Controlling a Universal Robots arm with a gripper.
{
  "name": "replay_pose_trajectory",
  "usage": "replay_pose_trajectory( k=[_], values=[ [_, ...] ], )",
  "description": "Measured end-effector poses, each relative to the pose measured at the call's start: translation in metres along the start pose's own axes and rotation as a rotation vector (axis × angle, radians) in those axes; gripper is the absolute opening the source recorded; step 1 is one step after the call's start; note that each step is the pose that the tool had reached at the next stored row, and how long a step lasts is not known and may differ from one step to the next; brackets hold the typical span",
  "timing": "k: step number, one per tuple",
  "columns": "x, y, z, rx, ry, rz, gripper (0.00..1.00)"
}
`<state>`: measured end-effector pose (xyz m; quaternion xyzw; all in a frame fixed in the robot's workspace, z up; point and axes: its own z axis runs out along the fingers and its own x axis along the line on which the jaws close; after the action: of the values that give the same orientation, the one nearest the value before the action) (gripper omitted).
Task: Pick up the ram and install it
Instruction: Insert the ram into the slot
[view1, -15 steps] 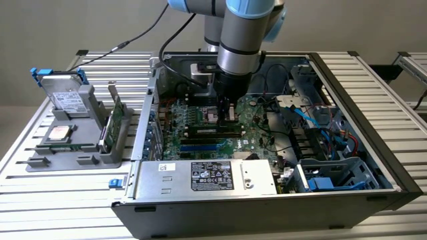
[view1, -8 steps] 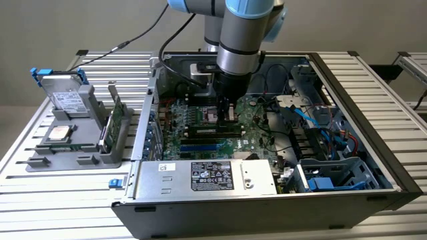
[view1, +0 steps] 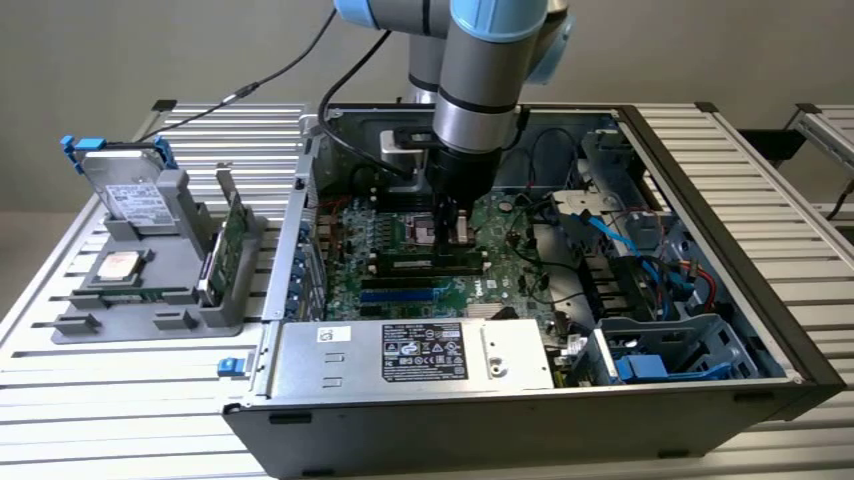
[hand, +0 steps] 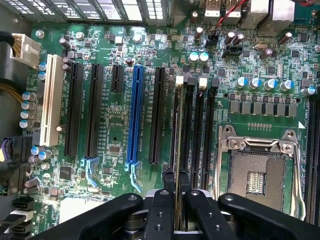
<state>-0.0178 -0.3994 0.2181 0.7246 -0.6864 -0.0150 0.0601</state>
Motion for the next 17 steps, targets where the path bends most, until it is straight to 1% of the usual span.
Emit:
replay_pose_trajectory(
  k=[1, 2, 4, 5, 6, 7, 8, 12, 15, 16, 17],
  values=[
    [0.0, 0.0, 0.0, 0.0003, 0.0, 0.0, 0.22],
    [0.0, 0.0, 0.0, 0.0004, 0.0001, 0.0, 0.22],
    [0.0, 0.0, -0.0007, 0.0003, 0.0001, 0.0, 0.34],
    [0.0, 0.0001, -0.002, 0.0004, -0.0001, 0.0, 0.34],
    [0.0, 0.0003, -0.0043, 0.0005, -0.0001, 0.0, 0.4],
    [0.0, 0.0007, -0.0072, 0.0004, 0.0001, 0.0, 0.4],
    [0.0, 0.0011, -0.0106, 0.0004, 0.0001, 0.0, 0.46],
    [0.0, 0.0057, -0.0237, 0.0004, 0.0001, 0.0, 0.46],
    [0.0, 0.0089, -0.0255, 0.0006, -0.0002, 0.001, 0.46],
    [0.0, 0.0089, -0.0255, 0.0006, -0.0002, 0.0, 0.44],
    [0.0, 0.0089, -0.0255, 0.0006, -0.0002, 0.0, 0.37]
  ],
)
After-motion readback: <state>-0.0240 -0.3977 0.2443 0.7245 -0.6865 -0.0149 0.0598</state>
